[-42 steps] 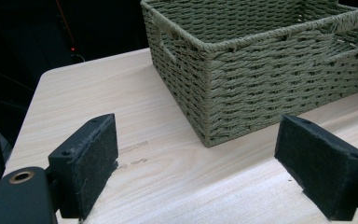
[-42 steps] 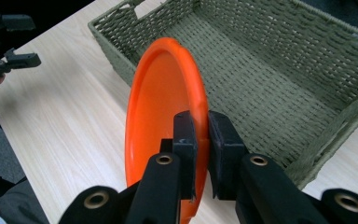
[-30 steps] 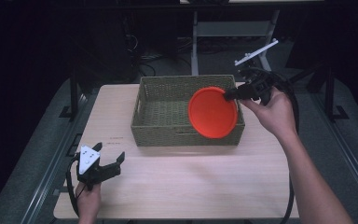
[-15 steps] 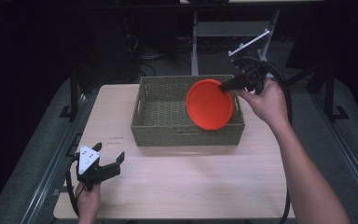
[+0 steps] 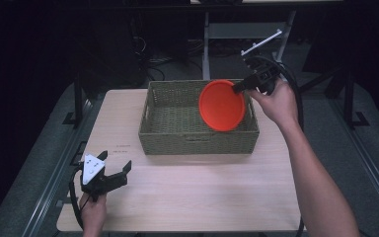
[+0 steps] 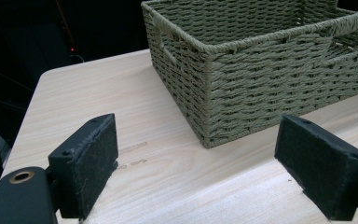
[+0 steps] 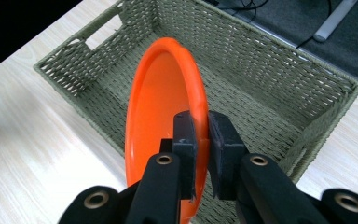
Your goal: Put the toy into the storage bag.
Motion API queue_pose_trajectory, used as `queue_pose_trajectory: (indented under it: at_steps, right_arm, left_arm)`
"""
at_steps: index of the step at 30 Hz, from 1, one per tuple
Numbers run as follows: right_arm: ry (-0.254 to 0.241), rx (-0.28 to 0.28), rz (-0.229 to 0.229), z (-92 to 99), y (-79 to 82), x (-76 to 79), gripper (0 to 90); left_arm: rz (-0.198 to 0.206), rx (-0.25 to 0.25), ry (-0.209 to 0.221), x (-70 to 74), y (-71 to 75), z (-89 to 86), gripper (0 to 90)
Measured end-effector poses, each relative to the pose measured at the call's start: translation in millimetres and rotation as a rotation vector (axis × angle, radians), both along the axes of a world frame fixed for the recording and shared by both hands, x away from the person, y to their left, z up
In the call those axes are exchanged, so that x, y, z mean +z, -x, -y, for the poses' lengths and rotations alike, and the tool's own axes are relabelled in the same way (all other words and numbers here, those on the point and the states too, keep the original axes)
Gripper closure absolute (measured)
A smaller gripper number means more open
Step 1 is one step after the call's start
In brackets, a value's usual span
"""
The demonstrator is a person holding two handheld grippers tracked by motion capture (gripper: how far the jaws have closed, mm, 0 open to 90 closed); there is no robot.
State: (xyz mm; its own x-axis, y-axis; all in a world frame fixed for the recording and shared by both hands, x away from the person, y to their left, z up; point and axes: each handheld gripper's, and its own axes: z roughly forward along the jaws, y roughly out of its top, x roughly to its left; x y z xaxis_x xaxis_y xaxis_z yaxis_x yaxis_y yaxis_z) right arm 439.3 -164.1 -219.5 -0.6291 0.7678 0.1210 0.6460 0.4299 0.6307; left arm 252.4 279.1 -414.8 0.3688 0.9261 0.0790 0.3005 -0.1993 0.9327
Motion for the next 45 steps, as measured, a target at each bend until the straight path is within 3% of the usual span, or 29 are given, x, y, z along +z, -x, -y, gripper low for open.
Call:
queue_pose_trajectory:
  at_steps: [20,25,30,45]
  right_arm:
    - [-0.007,-0.075,-0.025,-1.2,-24.6,-17.4,81.9]
    - [0.014,-0.091,-0.032,-4.7,-32.0,-25.7,81.9]
    - [-0.003,-0.102,-0.048,-6.8,-37.9,-34.9,81.9]
    - [0.011,-0.128,-0.074,-12.6,-51.1,-60.7,81.8]
  left_arm:
    - [0.001,-0.005,-0.017,0.4,0.5,1.5,12.7]
    - [0.003,-0.006,-0.014,0.1,0.1,1.1,12.8]
    - [0.002,-0.007,-0.013,0.0,-0.1,1.4,12.8]
    - [0.001,-0.007,-0.016,0.4,0.3,0.1,12.7]
